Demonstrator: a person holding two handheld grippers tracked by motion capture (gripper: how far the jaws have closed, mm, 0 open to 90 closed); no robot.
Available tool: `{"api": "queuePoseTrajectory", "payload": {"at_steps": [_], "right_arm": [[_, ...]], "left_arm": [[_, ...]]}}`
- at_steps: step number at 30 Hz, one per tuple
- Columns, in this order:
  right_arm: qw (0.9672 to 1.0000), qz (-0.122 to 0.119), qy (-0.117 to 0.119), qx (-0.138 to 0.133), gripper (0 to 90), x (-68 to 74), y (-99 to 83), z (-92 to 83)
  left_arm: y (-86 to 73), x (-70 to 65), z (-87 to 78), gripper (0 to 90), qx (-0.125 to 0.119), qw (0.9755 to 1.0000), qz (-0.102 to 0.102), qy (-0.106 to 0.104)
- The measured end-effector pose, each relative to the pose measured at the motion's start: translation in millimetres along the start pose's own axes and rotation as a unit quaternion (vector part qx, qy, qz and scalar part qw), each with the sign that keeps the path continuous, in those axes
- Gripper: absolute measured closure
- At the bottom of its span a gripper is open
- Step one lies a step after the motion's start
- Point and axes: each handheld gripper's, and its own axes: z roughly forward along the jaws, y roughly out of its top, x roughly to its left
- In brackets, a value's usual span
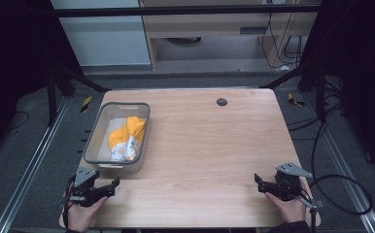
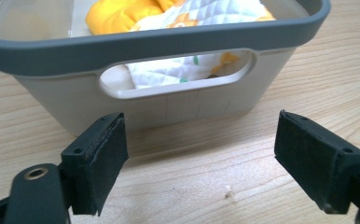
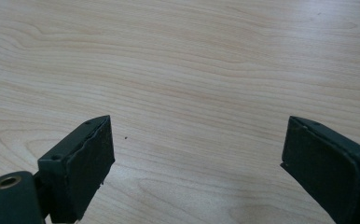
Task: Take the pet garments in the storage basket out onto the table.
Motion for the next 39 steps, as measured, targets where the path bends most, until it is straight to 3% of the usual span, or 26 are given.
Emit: {"api": "queuePoseTrajectory", "payload": {"at_steps": [15,39], "right_arm": [[0.9999,-0.008,0.006,-0.002,8.2,4.5,0.6,0.1],[0.9998,-0.017,0.005,-0.004,8.2,7.2,1.0,-0.4]], "left_arm": [[9.2,-5.3,-7.6,18.5,-0.018,0.9997,0.0,-0.019],[25.9,-8.3,-20.4,19.3,-0.043,0.9988,0.002,-0.024]]}}
